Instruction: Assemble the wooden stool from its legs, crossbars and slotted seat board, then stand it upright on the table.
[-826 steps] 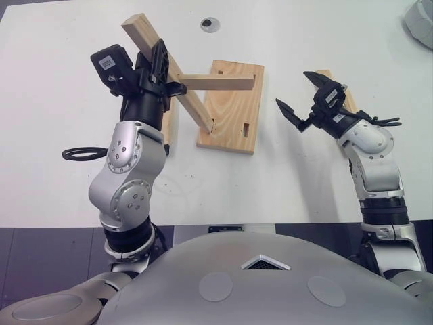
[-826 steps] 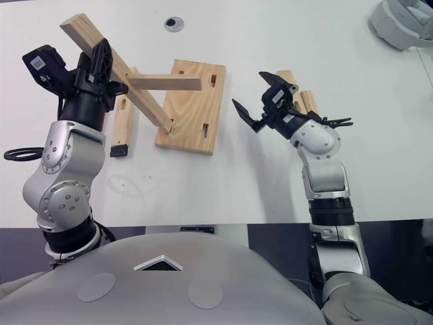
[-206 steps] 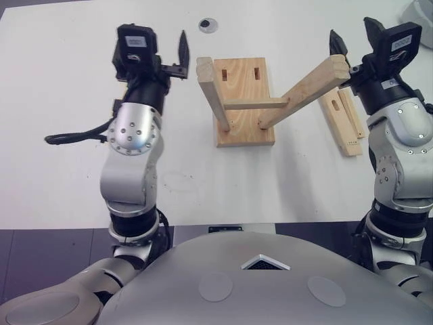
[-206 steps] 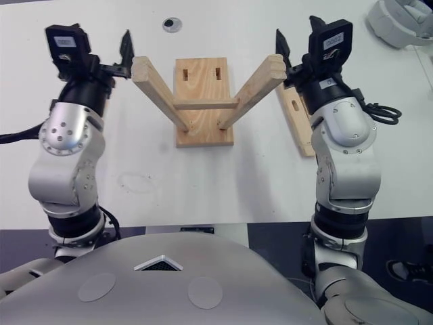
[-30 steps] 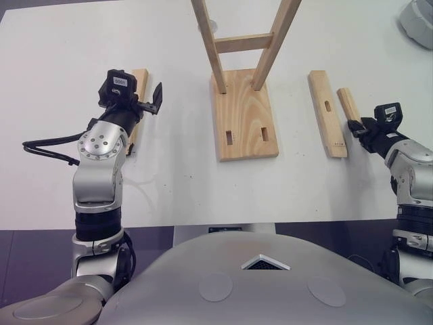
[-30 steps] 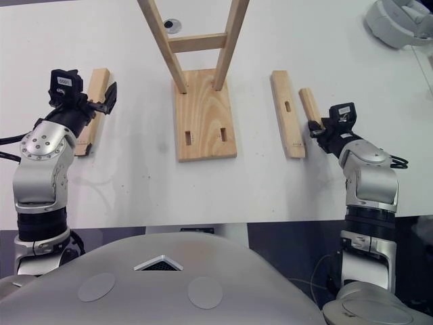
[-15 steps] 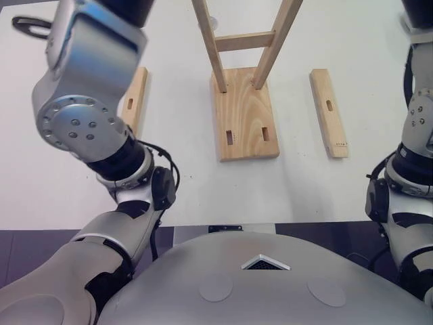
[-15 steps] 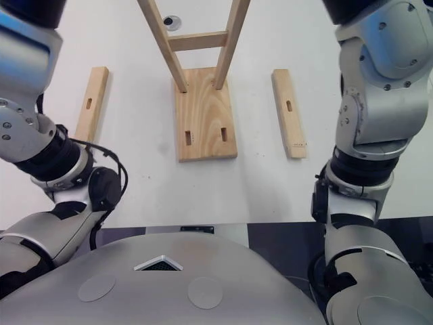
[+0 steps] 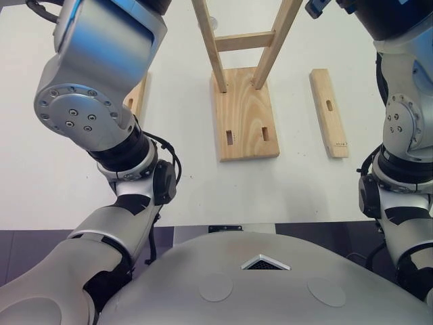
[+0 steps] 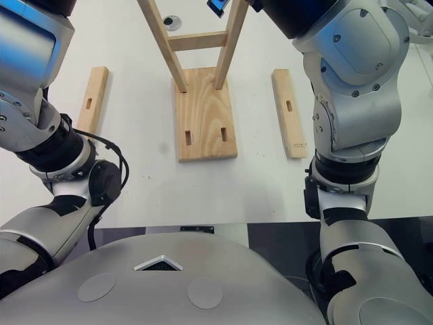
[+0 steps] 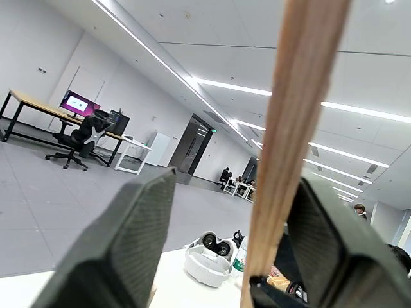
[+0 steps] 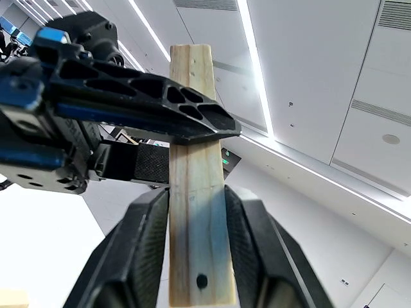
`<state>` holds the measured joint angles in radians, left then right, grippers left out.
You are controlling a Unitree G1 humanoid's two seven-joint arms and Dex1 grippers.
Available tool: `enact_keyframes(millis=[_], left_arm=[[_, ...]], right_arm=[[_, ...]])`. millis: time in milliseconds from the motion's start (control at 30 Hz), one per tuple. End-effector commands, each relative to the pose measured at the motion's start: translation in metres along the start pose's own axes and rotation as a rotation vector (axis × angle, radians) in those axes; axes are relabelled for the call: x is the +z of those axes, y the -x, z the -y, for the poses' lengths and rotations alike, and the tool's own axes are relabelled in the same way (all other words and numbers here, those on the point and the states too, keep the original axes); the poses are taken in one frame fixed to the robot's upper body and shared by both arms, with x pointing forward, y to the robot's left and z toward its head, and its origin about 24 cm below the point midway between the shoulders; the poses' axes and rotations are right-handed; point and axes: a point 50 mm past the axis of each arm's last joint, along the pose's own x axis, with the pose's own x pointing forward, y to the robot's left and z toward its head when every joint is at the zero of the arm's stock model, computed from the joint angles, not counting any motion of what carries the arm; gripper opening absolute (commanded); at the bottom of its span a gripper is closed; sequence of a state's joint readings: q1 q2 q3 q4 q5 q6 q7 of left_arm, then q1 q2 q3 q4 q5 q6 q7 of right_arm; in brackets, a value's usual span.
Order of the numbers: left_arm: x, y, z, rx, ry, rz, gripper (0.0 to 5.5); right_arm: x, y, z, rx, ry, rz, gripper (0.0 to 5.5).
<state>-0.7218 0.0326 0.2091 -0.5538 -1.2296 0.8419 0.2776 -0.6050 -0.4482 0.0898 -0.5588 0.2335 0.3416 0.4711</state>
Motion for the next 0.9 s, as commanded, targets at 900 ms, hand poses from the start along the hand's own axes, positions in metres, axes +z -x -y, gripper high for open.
enact_keyframes(millis=[900], left_arm=[[0.062,0.093,-0.069,0.495,-0.622,-0.084,0.40]], right_arm=[[-0.013,0.038,0.030,-0.294,-0.002,-0.151,3.33]])
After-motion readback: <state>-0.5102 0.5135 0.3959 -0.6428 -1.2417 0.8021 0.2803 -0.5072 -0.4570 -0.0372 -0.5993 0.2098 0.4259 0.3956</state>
